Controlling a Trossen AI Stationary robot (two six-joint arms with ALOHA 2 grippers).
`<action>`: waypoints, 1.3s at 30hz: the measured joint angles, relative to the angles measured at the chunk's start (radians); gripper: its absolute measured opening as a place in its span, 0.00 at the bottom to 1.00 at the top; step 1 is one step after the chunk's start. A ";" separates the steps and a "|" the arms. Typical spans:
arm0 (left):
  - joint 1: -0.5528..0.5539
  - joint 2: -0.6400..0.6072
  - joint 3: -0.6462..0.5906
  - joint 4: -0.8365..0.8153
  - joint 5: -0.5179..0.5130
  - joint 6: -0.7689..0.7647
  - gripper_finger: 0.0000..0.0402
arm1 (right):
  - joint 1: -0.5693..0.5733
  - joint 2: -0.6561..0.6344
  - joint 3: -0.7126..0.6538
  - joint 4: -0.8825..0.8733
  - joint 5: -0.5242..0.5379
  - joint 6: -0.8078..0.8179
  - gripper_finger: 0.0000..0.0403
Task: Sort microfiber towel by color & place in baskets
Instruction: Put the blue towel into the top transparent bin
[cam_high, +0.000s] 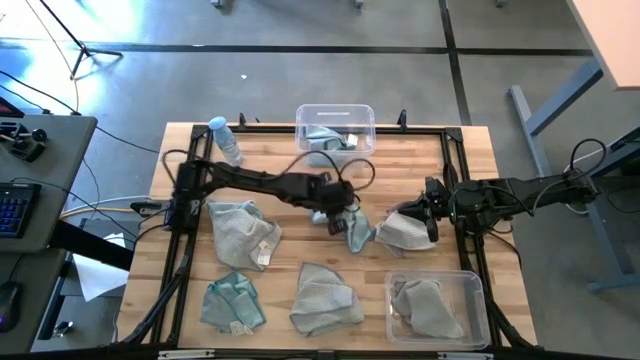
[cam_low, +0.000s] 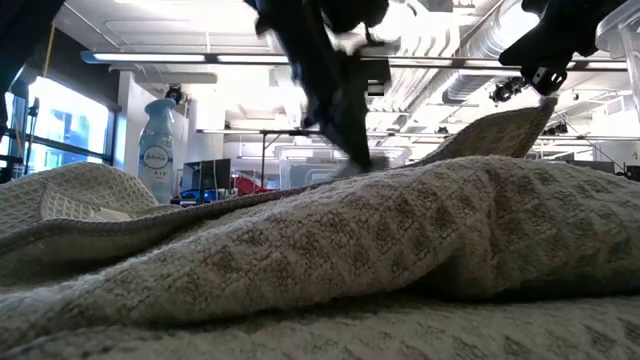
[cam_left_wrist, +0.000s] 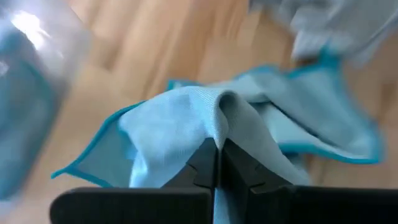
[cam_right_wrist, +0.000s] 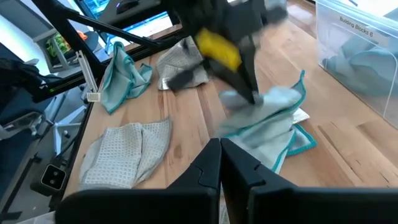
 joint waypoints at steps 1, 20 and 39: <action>0.000 -0.032 0.000 0.003 -0.007 0.000 0.01 | 0.000 0.000 0.000 0.000 0.000 -0.007 0.00; 0.207 -0.448 0.029 0.466 -0.218 0.358 0.00 | 0.000 0.008 0.000 0.073 0.095 0.014 0.00; 0.455 -0.245 0.100 0.424 0.181 0.366 0.00 | 0.000 0.123 0.000 0.115 0.323 0.135 0.00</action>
